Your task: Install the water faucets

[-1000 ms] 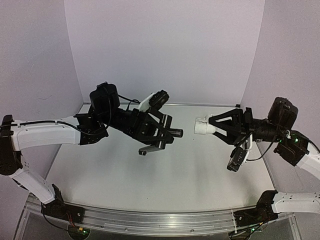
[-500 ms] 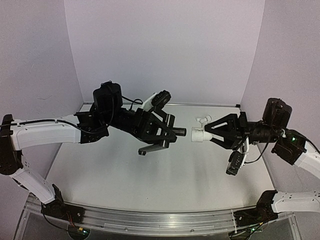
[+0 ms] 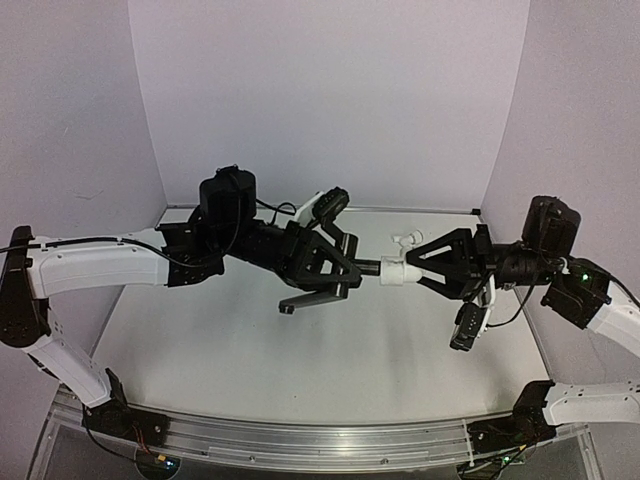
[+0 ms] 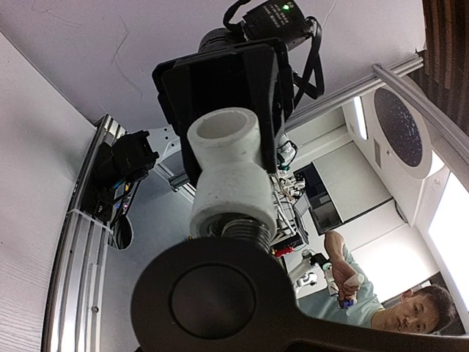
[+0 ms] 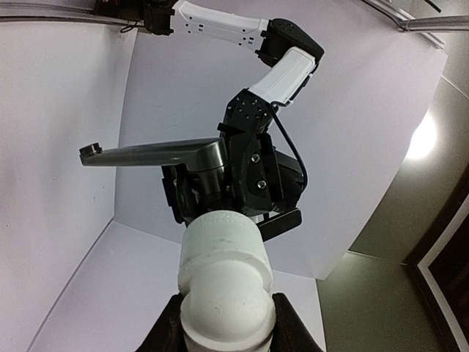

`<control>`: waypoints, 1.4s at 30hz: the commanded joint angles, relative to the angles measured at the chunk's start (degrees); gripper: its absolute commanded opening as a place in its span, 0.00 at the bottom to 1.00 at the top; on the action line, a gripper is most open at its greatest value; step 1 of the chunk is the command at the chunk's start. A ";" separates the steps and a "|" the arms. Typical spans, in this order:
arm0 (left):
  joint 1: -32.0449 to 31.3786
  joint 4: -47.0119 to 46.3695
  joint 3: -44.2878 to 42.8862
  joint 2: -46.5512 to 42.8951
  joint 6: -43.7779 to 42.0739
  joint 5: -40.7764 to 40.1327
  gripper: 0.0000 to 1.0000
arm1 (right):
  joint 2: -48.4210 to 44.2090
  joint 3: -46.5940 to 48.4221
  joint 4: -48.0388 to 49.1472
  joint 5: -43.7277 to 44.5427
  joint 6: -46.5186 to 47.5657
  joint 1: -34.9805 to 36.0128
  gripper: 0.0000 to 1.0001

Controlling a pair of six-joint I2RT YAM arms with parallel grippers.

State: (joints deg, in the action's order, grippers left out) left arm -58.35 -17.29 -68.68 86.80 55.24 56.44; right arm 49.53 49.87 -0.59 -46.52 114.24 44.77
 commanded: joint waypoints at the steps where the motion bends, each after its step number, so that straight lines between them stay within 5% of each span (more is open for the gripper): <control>1: -0.49 -2.75 -3.83 -0.28 -1.54 -1.70 0.00 | 0.09 2.34 2.70 0.09 6.98 0.48 0.00; 26: -2.92 9.97 -8.56 -0.14 -12.55 -8.14 0.00 | 0.99 5.55 -6.24 5.73 1.13 0.95 0.00; 33: -3.69 11.16 -8.48 -0.91 -17.15 -9.12 0.00 | 0.86 5.22 -6.12 4.81 -6.70 1.14 0.00; 42: -3.95 10.59 -9.01 -0.63 -19.49 -10.25 0.00 | 1.43 3.20 6.44 6.50 -24.08 2.37 0.00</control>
State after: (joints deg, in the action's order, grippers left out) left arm -60.58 -2.63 -73.17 87.39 38.98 47.77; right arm 49.80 51.56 -5.74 -41.63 101.48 45.47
